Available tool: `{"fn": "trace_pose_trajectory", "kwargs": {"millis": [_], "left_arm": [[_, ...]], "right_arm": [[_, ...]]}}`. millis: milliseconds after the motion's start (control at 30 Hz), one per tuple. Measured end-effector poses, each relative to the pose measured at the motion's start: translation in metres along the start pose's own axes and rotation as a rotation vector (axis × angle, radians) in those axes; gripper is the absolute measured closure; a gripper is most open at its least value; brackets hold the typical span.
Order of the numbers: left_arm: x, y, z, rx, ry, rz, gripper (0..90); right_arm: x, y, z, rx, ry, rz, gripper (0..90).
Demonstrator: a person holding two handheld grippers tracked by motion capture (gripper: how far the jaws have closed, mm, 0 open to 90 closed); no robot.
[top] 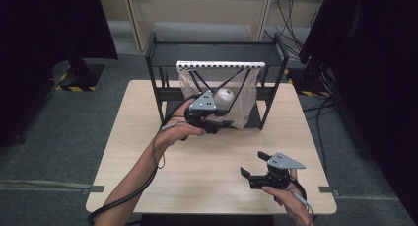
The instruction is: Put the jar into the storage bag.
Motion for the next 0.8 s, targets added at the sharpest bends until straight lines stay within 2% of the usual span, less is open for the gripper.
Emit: {"fn": "trace_pose_trajectory", "kwargs": {"millis": [433, 800], "left_arm": [[0.0, -0.001, 0.001, -0.004, -0.005, 0.0, 58.4], [0.0, -0.001, 0.001, -0.004, -0.004, 0.001, 58.3]], "right_arm": [[0.001, -0.003, 0.012, 0.009, 0.006, 0.007, 9.3], [-0.003, -0.005, 0.028, 0.035, 0.031, 0.027, 9.3]]}}
Point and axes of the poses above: each handheld gripper's, and its own axes: y roughly forward along the jaws, z roughly out of its underside, x roughly to its left, the point moved 3 cm from there along y, roughly forward along the jaws, and after that the axes turned 14 degrees about -z, right-handed, at the moved point
